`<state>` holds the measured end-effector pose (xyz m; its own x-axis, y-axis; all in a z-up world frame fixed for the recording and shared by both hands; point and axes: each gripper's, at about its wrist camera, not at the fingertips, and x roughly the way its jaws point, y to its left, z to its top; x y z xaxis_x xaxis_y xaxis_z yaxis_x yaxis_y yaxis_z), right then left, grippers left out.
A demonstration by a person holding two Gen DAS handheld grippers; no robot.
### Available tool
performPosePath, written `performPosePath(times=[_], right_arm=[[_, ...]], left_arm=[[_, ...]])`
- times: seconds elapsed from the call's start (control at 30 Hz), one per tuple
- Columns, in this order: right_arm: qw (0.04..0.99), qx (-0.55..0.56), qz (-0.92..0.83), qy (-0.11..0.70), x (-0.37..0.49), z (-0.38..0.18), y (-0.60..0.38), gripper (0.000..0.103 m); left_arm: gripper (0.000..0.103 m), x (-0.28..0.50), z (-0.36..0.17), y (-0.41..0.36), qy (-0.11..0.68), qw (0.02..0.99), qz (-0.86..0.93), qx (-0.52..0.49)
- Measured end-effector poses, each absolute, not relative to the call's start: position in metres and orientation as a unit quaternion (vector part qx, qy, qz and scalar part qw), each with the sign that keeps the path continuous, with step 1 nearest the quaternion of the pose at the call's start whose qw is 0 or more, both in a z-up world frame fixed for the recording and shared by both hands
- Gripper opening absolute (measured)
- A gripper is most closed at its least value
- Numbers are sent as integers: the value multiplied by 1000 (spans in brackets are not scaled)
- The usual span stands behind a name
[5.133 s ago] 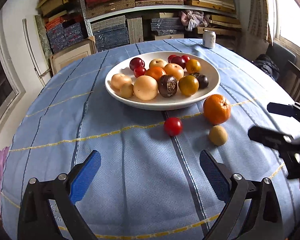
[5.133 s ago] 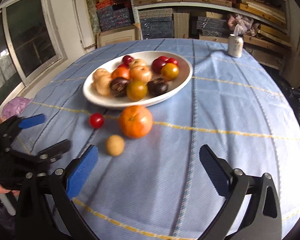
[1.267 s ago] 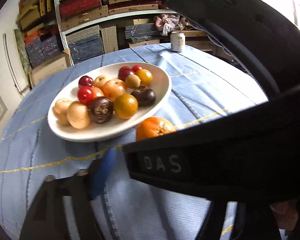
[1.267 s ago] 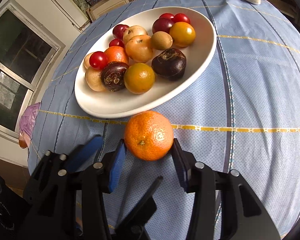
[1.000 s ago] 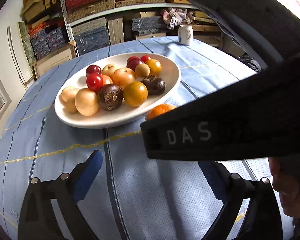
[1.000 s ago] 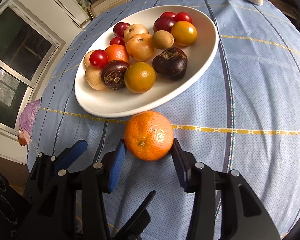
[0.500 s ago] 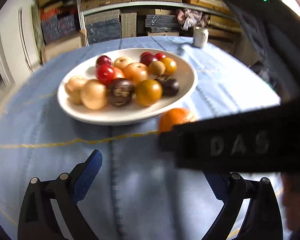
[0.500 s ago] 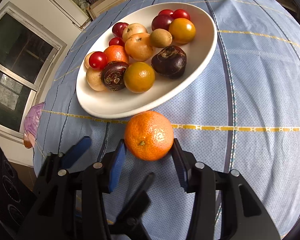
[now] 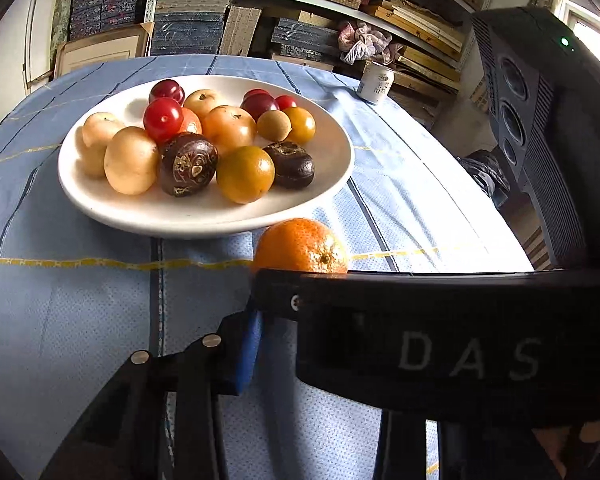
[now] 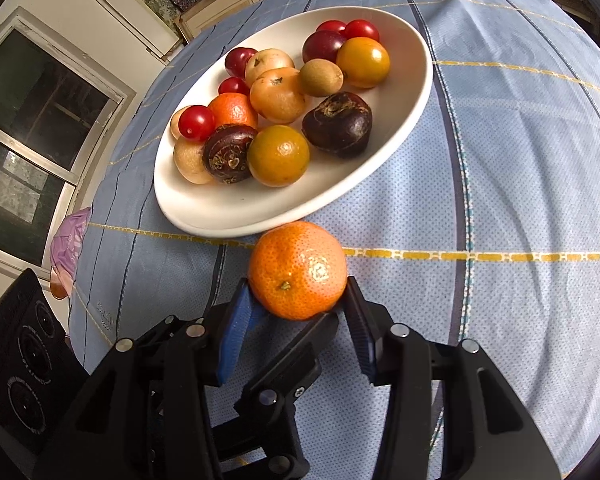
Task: Organize fruits
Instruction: 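Carry the tangerine onto the white plate and open the right gripper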
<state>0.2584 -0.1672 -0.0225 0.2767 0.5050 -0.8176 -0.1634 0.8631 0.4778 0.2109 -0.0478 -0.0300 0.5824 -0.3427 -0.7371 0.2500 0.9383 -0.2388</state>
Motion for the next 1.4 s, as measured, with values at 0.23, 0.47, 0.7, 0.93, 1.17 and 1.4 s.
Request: performPosePath(times=[0.23,0.47,0.7,0.93,1.17,1.4], right_arm=[[787,158,213,557,255,-23,-171,45],[791,155,212,553,246,-15,-170,45],[807,142,210,533,234,10,-171,43],[794,151,200,554,231,3,-166,38],[784,159,182,571,247,-14,-166,47],[784,172,183,568,257,-20,-168,47]], left_arm=[[37,215,-30,-51,423,889,-169,-47],[35,206,-23,-52,415,893,-171,-38],[31,194,-5,-50,387,905,-173,-35],[31,195,-14,-43,411,893,-175,-54],[34,209,-27,-41,432,883,-175,-60],[39,214,-28,-43,434,882,-181,-46]])
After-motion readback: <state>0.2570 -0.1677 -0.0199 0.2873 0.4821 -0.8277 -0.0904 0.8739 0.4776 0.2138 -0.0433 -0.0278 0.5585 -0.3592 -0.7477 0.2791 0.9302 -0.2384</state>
